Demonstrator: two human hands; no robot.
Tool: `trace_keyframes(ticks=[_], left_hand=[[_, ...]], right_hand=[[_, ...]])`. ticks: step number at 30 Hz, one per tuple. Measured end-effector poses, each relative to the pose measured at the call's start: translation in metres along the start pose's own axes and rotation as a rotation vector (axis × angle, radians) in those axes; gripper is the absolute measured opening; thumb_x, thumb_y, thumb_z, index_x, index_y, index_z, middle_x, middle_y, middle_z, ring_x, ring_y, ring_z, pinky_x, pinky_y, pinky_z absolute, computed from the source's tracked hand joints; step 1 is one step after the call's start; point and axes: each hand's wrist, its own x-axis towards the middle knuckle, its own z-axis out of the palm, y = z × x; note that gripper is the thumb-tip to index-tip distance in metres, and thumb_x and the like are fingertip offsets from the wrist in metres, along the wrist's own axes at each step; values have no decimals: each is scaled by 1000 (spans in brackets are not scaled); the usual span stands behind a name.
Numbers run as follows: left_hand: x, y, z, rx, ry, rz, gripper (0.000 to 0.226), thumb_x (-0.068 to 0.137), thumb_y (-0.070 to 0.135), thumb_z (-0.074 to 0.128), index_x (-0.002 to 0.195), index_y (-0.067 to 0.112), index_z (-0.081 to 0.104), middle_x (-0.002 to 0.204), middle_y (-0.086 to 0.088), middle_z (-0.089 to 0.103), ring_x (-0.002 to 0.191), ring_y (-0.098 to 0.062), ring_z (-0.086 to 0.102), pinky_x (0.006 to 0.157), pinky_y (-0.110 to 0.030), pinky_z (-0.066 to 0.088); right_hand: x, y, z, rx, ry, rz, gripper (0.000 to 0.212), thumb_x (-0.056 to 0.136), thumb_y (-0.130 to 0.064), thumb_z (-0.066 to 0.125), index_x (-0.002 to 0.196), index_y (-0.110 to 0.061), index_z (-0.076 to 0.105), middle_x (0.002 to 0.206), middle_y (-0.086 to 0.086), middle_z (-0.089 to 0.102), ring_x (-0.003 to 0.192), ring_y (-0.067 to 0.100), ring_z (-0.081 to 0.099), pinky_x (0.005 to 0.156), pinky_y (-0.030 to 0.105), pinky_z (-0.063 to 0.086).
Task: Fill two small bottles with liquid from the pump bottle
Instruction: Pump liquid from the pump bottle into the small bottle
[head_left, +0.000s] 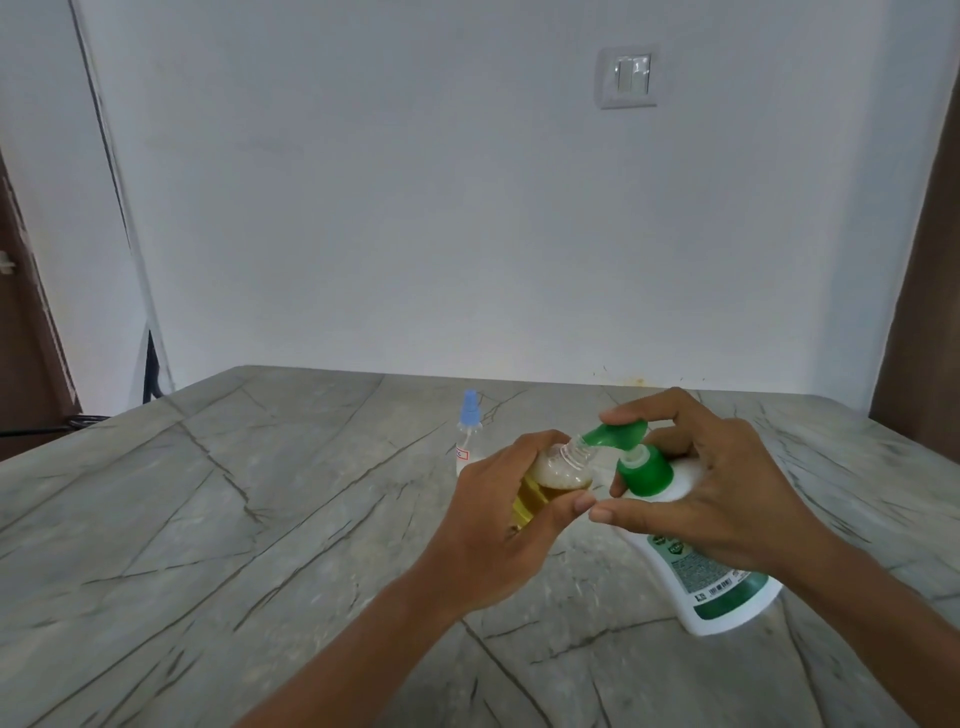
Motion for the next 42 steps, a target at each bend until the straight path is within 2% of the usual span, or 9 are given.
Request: trace_keyframes(ticks=[4,9,14,18,22,25,32,37,42], left_hand=[[-1,-1,0,19,-24,14,41,87,44,60,117,16,57,91,21,59,77,-2,59,61,-6,41],[0,-3,-1,16,-12,15,37,87,44,61,115,21,56,89,16,62,75,-7,60,60,-9,43],[1,-1,-1,11,-8,14,36,87,42,62,114,19,57,86,18,59,72,-4,58,60,-7,40],[1,-3,-1,16,-2,2,36,87,43,61,115,22,56,89,16,61,75,-6,59,61,-7,41],[1,-3,-1,21,-4,-9,39,87,45,61,117,21,55,92,16,62,78,-8,61,62,-9,44],[0,-2,-1,11,-8,-13,38,86,44,61,116,22,55,92,17,61,78,-7,60,62,-9,44],[-1,-3,0,5,-27,-13,40,87,44,62,118,18,56,92,14,63,78,-5,61,62,-8,43],[1,-4,-2,25,-9,-21,35,86,42,64,116,28,51,94,18,61,84,-5,61,64,-8,46],[1,-3,-3,42,-6,-24,36,86,41,64,117,28,51,95,23,58,85,-1,60,64,-6,45]], right_hand=[[1,1,0,19,1,-5,60,58,-55,83,110,-40,56,79,-14,74,69,5,72,60,29,59],[2,6,1,18,-27,-17,56,66,-56,77,114,-41,52,81,-13,74,64,9,71,56,32,57],[1,10,4,48,3,-47,53,80,-53,64,128,-51,41,84,-4,73,68,7,69,61,11,49],[1,10,5,42,-13,-57,47,82,-62,59,126,-51,46,95,-14,70,76,6,70,61,13,52],[2,7,4,40,11,-56,51,76,-61,66,121,-42,52,87,-13,72,66,7,69,54,16,52],[2,3,3,32,28,-51,55,70,-62,71,117,-39,55,90,-17,73,68,1,70,56,13,52],[1,0,3,18,41,-34,58,60,-57,79,111,-38,58,91,-20,73,71,0,71,61,21,58],[1,-7,4,-60,-2,-71,62,66,-71,67,121,-47,50,95,-25,69,73,-6,67,62,4,47],[2,-10,4,-101,-18,-59,67,67,-76,61,126,-47,46,87,-38,61,78,-11,64,64,0,43]])
